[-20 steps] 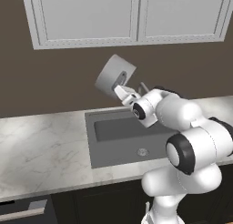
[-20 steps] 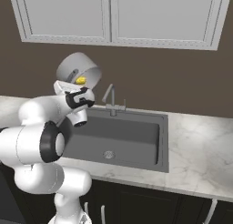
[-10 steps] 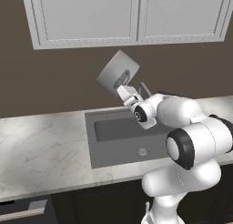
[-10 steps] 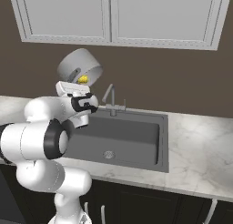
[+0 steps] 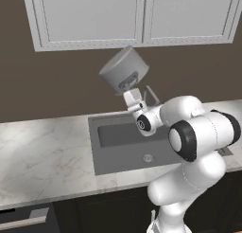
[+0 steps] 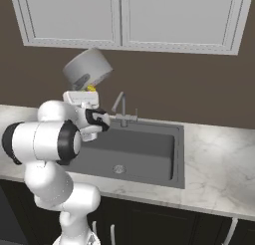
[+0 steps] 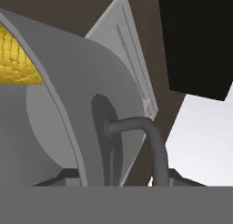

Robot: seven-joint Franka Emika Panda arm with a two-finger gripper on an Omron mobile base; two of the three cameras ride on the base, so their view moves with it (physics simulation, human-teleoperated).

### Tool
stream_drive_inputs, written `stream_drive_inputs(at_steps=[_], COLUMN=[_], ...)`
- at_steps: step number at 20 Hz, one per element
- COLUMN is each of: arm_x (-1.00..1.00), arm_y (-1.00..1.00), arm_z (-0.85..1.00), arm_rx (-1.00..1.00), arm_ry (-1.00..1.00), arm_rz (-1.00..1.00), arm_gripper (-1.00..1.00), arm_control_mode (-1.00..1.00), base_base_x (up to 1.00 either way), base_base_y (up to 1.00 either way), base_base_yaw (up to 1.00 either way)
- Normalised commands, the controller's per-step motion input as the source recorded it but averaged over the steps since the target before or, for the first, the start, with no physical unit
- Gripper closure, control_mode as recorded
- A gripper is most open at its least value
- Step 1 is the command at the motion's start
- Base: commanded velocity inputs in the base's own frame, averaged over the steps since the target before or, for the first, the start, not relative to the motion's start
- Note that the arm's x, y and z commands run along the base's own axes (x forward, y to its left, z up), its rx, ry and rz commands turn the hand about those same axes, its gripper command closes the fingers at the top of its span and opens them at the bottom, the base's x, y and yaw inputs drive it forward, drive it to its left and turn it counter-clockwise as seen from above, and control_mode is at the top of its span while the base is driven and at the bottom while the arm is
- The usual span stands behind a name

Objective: Dump the corn from the pot into the sink. Then turn on the water and wash the corn. Then turn off the water and put the corn back in the pot.

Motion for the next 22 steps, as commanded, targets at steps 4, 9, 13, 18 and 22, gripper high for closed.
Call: stream_drive_inputs(at_steps=[4,9,13,18,22], arm_x=[-0.14,-0.1,-0.08,-0.12,-0.16], arm_y=[0.0,0.0,0.0,0.0,0.0], arm_z=[0.11,0.09,0.21,0.18,0.01], arm_rx=[0.04,0.0,0.0,0.0,0.0], arm_ry=[-0.06,-0.02,0.0,0.01,0.0], arm_rz=[0.0,0.0,0.0,-0.04,0.0], arm_gripper=[1.0,1.0,1.0,1.0,1.0], arm_control_mode=[-1.0,-1.0,-1.0,-1.0,-1.0], base_base_x=[0.0,0.0,0.0,0.0,0.0], base_base_y=[0.0,0.0,0.0,0.0,0.0], base_base_yaw=[0.0,0.0,0.0,0.0,0.0])
